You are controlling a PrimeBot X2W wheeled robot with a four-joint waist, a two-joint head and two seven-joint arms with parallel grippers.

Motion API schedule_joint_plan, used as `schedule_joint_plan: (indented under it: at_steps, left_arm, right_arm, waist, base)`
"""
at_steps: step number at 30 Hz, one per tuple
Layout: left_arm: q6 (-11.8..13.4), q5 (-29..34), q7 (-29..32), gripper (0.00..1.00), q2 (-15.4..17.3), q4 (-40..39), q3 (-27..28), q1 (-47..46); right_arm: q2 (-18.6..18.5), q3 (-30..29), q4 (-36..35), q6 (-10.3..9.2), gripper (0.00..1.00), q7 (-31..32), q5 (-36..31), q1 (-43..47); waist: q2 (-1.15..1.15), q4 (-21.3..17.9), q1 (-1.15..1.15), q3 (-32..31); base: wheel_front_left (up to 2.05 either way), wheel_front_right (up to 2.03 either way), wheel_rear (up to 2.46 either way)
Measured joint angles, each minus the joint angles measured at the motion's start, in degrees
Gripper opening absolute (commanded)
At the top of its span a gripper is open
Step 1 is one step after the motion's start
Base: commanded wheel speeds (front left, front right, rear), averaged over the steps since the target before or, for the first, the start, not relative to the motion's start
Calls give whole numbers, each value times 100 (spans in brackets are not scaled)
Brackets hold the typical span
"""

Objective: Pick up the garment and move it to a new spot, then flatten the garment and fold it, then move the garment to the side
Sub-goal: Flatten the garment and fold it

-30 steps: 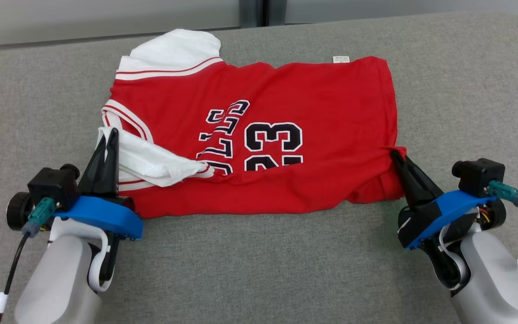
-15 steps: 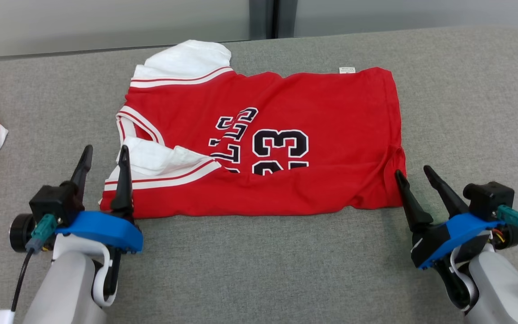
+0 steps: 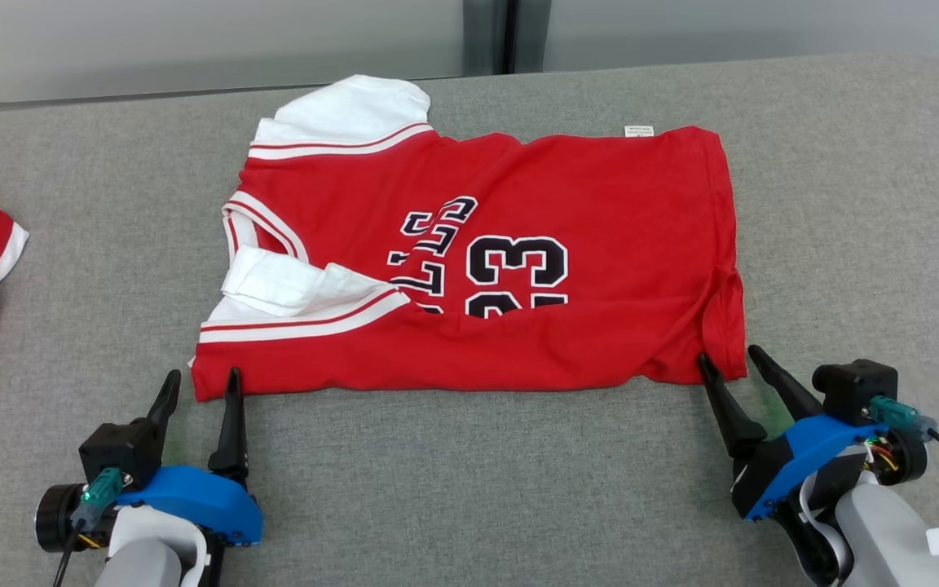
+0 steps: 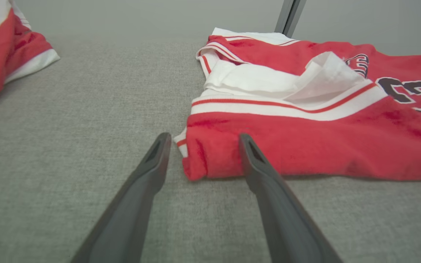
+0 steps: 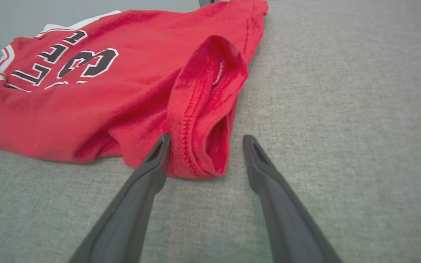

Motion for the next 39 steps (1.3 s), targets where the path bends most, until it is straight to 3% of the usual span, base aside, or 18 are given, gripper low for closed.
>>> schedule_joint_plan:
  at_steps: [9,10,11,12,18,25,39]
  left_arm:
    - [-146,-21,-3,100,-62,631,-78,-314]
    - [-169,-57,-8,41,-74,712,-90,-363]
    - [-202,-62,-8,1,-77,787,-115,-410]
    - [-215,-65,-9,0,-81,846,-140,-441]
    - [-274,-98,-7,0,-183,1009,-176,-547]
    - [-227,-83,-5,0,-276,390,123,-56]
    - [21,4,-7,0,-642,-898,275,1819]
  right_arm:
    - [115,49,433,0,100,-57,-165,-267]
    - [127,62,471,0,48,-65,-165,-282]
    - [141,74,510,0,33,-89,-160,-292]
    - [154,81,550,0,1,-112,-146,-303]
    - [201,36,816,1,0,-308,5,-350]
    - [135,-26,777,1,0,-468,209,-12]
    - [-3,-461,-400,1,0,-48,165,1549]
  waist:
    - [0,8,0,78]
    - [0,9,0,75]
    - [0,7,0,68]
    - [0,5,0,57]
    - [0,45,0,-126]
    - [0,128,0,-553]
    - [0,322,-1,-1211]
  base:
    - [0,0,0]
    - [0,0,0]
    - [0,0,0]
    - [0,0,0]
    - [0,0,0]
    - [0,0,0]
    - [0,0,0]
